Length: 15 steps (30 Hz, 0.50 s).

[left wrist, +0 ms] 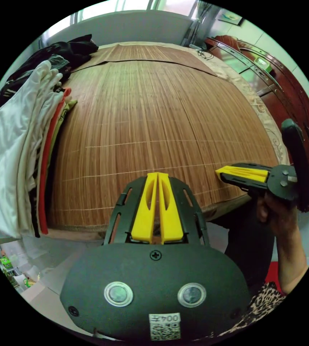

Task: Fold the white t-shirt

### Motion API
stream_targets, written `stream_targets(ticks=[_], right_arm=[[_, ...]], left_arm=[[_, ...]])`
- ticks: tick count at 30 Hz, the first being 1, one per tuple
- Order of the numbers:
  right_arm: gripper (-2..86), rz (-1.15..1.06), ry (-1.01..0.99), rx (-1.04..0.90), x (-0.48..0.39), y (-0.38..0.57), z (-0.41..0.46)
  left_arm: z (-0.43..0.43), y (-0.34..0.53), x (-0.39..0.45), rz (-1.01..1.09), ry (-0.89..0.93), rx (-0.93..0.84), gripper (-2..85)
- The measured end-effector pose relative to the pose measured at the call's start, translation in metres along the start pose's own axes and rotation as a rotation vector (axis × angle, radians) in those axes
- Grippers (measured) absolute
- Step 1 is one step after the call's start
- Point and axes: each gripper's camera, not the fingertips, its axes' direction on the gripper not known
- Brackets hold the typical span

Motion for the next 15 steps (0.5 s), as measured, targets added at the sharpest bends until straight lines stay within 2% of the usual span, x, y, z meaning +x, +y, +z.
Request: stream_targets(ticks=[7, 10, 15], right_arm=[[-0.7, -0.067, 0.131, 0.030, -0.014, -0.044, -0.009], [-0.7, -0.069, 0.205, 0.034, -0.017, -0.060, -0.008], [-0.5, -0.089, 0.278, 0.039, -0.027, -0.066, 0.001]], left_arm=[[0.051, -0.041, 0.052, 0.068, -0.267, 0.017, 0.5], [0.066, -0.053, 0.061, 0.095, -0.270, 0.031, 0.5], [0.112, -0.073, 0.049, 0.090, -0.180, -0.095, 0.4]])
